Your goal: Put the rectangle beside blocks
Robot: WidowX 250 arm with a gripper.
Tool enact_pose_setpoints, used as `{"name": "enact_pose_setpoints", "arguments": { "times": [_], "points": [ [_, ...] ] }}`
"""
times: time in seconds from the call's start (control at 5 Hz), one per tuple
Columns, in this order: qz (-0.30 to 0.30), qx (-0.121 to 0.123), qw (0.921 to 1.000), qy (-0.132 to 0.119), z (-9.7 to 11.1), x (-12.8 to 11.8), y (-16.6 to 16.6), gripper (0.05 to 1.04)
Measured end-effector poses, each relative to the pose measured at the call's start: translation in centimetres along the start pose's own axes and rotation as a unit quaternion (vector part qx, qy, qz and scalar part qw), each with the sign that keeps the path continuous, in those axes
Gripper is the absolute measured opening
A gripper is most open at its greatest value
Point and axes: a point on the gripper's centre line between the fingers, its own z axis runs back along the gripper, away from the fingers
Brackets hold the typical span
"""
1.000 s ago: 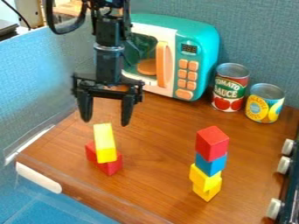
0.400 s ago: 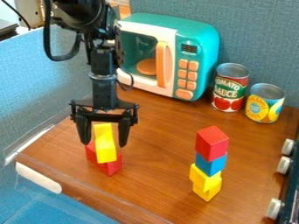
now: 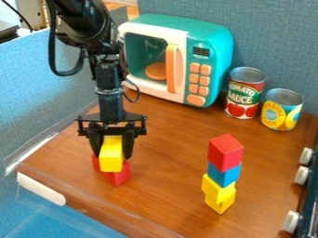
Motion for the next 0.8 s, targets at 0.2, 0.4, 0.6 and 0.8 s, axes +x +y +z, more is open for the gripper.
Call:
{"name": "enact_pose_setpoints", "arguments": {
  "times": [0.2, 0.4, 0.6, 0.8],
  "points": [
    [0.003, 0.002, 1.0, -0.002, 0.1, 0.1, 0.1, 0.6],
    [-0.007, 0.005, 1.0, 0.003, 0.9, -0.4, 0.0, 0.6],
    [-0.02, 0.0, 0.9993, -0.032, 3.4, -0.5, -1.1, 0.6],
    [-0.043, 0.001, 0.9979, -0.047, 4.7, -0.8, -2.5, 0.6]
  ]
}}
